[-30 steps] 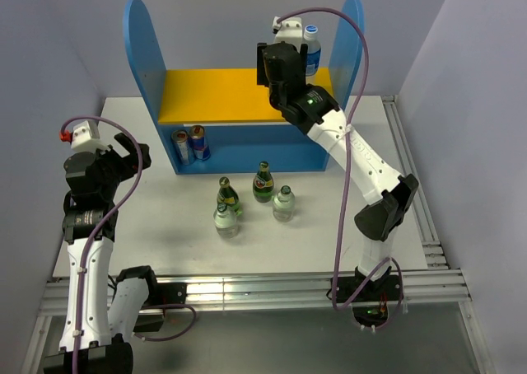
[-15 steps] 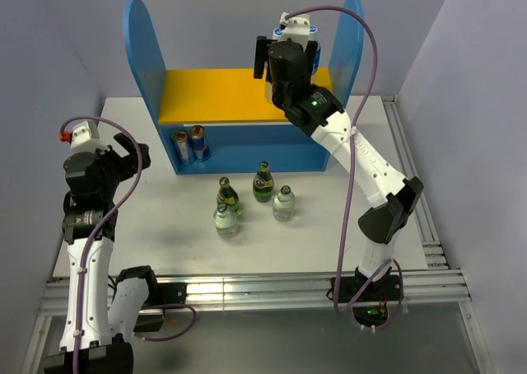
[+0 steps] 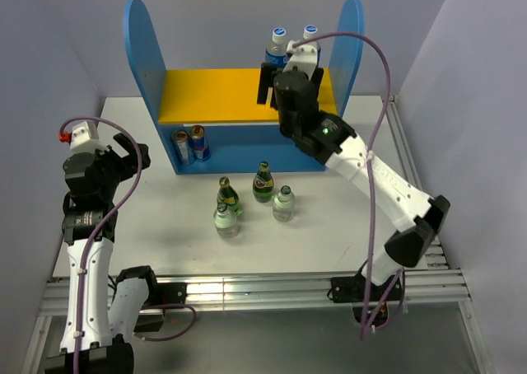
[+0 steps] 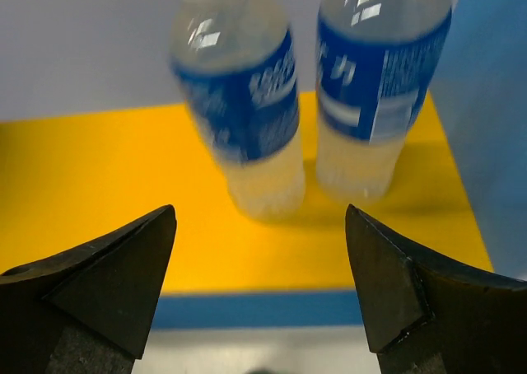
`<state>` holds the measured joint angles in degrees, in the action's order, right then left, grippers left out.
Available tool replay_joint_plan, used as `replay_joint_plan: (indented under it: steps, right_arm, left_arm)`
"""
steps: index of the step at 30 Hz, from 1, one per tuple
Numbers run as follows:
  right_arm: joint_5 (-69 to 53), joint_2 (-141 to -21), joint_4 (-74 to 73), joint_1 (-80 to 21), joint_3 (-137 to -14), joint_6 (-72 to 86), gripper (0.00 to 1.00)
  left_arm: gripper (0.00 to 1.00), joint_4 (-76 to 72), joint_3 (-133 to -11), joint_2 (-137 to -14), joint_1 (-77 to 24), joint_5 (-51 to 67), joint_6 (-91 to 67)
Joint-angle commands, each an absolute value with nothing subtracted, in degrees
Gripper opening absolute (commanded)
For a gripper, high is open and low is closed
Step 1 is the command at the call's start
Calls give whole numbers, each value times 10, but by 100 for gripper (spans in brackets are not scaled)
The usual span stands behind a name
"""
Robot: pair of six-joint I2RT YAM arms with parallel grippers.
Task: Place and organize the beverage onto the shelf
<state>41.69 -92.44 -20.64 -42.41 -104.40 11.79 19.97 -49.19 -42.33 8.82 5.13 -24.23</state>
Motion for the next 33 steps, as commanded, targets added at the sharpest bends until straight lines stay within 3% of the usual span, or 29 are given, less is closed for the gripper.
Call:
replay_joint_plan:
  steps: [1,5,8,14,18,26,33]
  right_arm:
    - [476,-844,-173,-481,-979,137,90]
    - [512,-755,-183,-585,-886,185,91]
    - [544,-698,-199,-647,-804,234,91]
    - [573,-638,-252,-727,-674,337,91]
    - [593,-625,-330,-770,-624,418,91]
    - [602,-554,-395,-802,-527,522,91]
    - [603,-491,-437,-810,-469,574,92]
  left_arm:
    - [99,171,-490,-406,93,73,-229]
    - [99,153,-485,-404,91,112,-234]
    - [99,166,-504,-410,52,62,-229]
    - [99,236,-568,-446,-200,-203,-238]
    - [99,260,-545,-407,-359,-293,-310]
    - [99,347,-477,-382,-560,-422,-440]
    - [99,379,-432,-379,-663,-490,-557]
